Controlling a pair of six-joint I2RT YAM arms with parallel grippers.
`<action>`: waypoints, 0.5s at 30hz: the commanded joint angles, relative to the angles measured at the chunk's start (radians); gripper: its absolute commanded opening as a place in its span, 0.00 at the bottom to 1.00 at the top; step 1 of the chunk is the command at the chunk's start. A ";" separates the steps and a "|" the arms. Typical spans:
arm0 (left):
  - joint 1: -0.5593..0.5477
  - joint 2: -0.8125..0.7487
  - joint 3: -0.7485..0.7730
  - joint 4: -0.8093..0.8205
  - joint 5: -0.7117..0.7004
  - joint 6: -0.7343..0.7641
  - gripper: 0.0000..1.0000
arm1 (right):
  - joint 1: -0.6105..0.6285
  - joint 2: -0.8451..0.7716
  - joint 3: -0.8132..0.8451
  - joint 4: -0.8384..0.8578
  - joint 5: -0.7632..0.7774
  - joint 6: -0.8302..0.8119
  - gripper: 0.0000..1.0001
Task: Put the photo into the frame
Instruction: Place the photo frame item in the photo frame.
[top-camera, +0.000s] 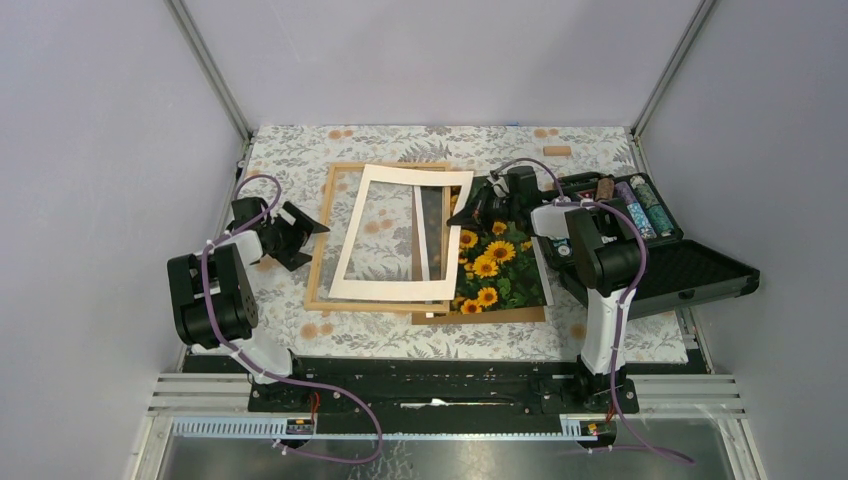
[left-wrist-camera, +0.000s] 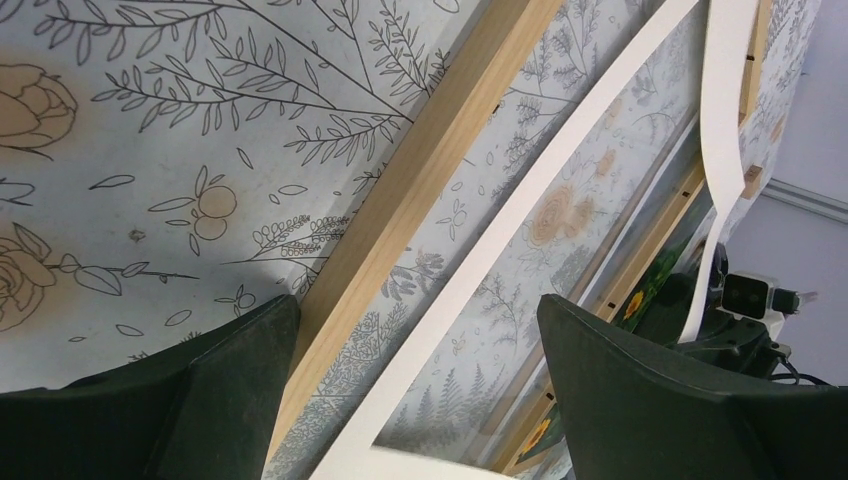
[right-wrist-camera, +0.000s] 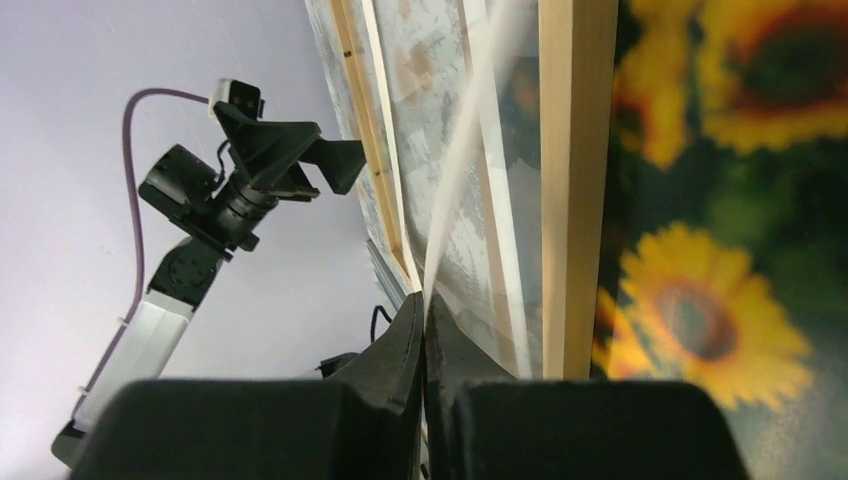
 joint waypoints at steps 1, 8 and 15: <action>0.003 0.027 0.015 0.007 0.022 0.026 0.94 | -0.002 -0.025 0.053 -0.133 -0.062 -0.108 0.00; 0.007 0.034 0.014 0.010 0.031 0.031 0.94 | -0.007 -0.034 0.089 -0.160 -0.057 -0.137 0.00; 0.007 0.039 0.000 0.032 0.046 0.021 0.94 | 0.034 0.041 0.208 -0.184 -0.033 -0.160 0.00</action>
